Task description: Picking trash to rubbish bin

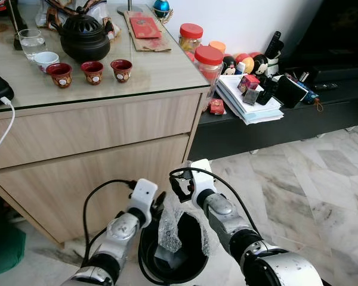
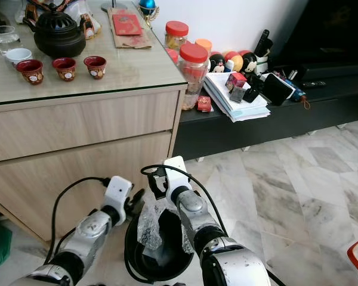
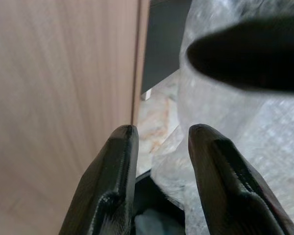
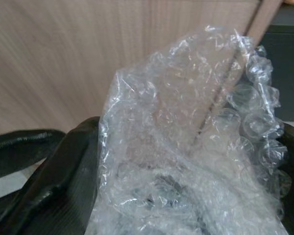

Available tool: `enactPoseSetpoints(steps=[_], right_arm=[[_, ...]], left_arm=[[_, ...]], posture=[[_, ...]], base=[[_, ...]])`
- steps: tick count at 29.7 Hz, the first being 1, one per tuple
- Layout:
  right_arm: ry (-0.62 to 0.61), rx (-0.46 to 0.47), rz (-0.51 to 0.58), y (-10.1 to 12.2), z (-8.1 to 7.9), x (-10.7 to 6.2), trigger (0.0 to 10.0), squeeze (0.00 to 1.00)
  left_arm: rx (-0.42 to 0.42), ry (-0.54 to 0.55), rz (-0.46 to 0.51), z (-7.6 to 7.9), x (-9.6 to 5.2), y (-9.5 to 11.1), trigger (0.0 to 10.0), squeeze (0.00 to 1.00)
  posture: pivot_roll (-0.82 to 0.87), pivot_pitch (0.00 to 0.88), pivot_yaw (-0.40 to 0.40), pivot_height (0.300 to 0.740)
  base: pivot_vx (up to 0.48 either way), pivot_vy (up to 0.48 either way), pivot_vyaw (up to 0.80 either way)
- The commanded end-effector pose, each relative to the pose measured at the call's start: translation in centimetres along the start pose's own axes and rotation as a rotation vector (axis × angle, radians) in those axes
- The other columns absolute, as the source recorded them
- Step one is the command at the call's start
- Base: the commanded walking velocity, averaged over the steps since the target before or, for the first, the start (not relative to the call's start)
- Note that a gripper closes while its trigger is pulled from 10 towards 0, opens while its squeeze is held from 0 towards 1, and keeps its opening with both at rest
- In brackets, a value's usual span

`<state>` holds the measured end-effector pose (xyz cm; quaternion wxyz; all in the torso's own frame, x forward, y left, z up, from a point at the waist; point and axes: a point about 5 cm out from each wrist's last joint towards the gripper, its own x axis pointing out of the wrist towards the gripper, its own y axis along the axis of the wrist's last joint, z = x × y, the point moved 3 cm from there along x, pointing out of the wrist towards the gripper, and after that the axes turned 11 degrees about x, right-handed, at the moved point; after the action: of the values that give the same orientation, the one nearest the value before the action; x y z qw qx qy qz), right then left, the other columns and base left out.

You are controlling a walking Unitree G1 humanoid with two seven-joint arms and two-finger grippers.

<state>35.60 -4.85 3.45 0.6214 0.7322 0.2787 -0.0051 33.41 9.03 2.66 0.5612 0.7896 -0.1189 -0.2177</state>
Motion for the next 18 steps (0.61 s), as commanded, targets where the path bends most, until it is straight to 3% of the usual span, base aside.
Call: enactPoseSetpoints(steps=[1,4,7,18], right_arm=[[-0.022,0.011,0.007,0.1,0.8,-0.2,10.0,0.0],[-0.023,0.012,0.005,0.0,0.8,-0.2,10.0,0.0],[-0.022,0.012,0.003,0.0,0.7,-0.2,10.0,0.0],[-0.006,0.018,0.023,0.7,0.2,0.1,10.0,0.0]], left_arm=[[0.0,-0.019,0.012,0.5,0.1,0.2,10.0,0.0],[0.003,-0.061,0.095,1.2,0.0,1.4,10.0,0.0],[0.003,-0.08,0.105,1.5,-0.2,1.3,10.0,0.0],[-0.048,-0.115,-0.042,2.4,-0.2,-1.1,10.0,0.0]], posture=[[-0.02,0.108,-0.196,0.74],[-0.02,0.111,-0.196,0.74],[-0.01,0.112,-0.199,0.74],[-0.03,0.106,-0.196,0.74]], base=[[0.0,0.0,0.0],[0.0,0.0,0.0],[0.0,0.0,0.0],[0.0,0.0,0.0]])
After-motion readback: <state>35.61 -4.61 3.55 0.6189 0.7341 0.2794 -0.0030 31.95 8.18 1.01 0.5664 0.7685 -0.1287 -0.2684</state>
